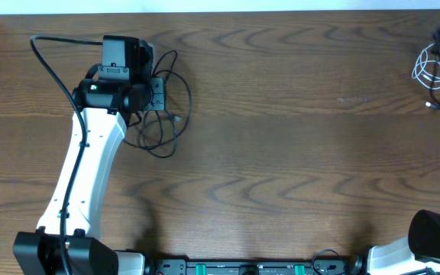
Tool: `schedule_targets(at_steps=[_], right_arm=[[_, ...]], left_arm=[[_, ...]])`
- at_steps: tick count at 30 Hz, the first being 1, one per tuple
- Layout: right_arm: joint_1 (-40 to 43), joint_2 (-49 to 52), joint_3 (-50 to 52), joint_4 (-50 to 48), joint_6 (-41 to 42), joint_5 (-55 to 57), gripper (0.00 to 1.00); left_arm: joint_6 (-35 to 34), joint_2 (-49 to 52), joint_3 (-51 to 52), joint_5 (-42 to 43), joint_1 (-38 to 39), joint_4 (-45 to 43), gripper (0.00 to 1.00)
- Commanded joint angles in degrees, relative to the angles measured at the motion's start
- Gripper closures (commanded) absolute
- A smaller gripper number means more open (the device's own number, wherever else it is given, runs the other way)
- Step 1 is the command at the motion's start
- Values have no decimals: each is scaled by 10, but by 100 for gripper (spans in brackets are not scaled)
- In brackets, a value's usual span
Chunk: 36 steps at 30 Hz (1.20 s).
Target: Untangle cables
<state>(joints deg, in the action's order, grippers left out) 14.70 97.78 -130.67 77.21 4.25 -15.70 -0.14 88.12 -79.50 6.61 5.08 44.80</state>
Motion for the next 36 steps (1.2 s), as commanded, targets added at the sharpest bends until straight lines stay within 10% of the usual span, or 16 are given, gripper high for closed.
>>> schedule_targets(at_steps=[1,36], right_arm=[[-2,-1,-4,-22,-17,-29,99],[277,149,-6,-234,144,135,99]], left_arm=[[-14,0,7,46,1,0,93],[-21,0,21,49,20,-5,92]])
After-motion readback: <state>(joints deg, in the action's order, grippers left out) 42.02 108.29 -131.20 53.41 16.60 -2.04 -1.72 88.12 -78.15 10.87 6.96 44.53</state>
